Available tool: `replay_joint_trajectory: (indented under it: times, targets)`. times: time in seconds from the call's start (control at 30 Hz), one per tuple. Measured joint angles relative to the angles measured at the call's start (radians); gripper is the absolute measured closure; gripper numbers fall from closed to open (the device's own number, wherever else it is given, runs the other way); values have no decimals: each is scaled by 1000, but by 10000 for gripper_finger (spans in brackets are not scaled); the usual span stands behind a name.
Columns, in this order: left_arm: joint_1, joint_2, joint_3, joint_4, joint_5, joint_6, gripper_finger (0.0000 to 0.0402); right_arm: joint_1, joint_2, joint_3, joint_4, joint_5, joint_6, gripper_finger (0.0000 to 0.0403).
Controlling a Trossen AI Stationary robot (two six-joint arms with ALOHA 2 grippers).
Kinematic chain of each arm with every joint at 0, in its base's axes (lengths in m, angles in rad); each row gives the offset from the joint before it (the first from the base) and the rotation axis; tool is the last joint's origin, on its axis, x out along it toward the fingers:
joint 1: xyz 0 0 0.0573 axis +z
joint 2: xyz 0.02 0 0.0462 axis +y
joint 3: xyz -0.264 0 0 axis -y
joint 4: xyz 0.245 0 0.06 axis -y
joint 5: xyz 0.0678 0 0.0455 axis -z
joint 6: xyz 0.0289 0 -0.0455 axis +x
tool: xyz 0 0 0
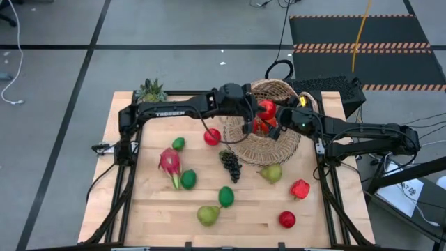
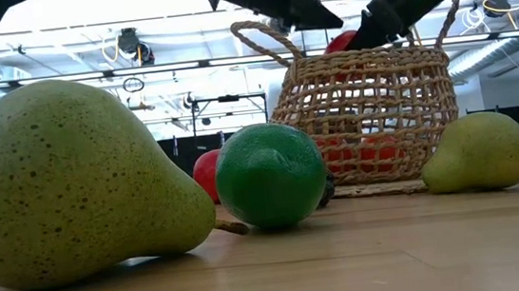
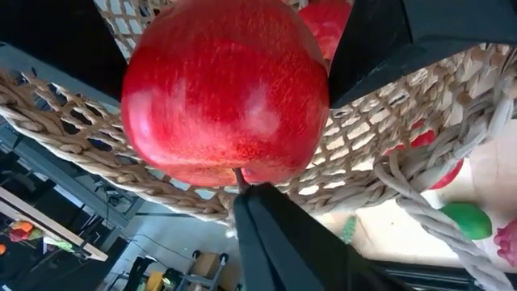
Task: Build produce basket
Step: Put the red apple into the brown basket
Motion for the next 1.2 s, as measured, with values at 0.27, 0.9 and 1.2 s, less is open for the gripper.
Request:
replay_joint_trajectory:
  times: [0.27,0.9,1.2]
  targets:
    - [13,9,1,-8,-34,4,397,0,0,-9,-2,0,0,3]
    - [39,9,0,-71,-61,16,392,0,0,-9,41,2,-11,3]
    - [42,9,0,-95,-150,1,398,0,0,-9,72,2,-27,3]
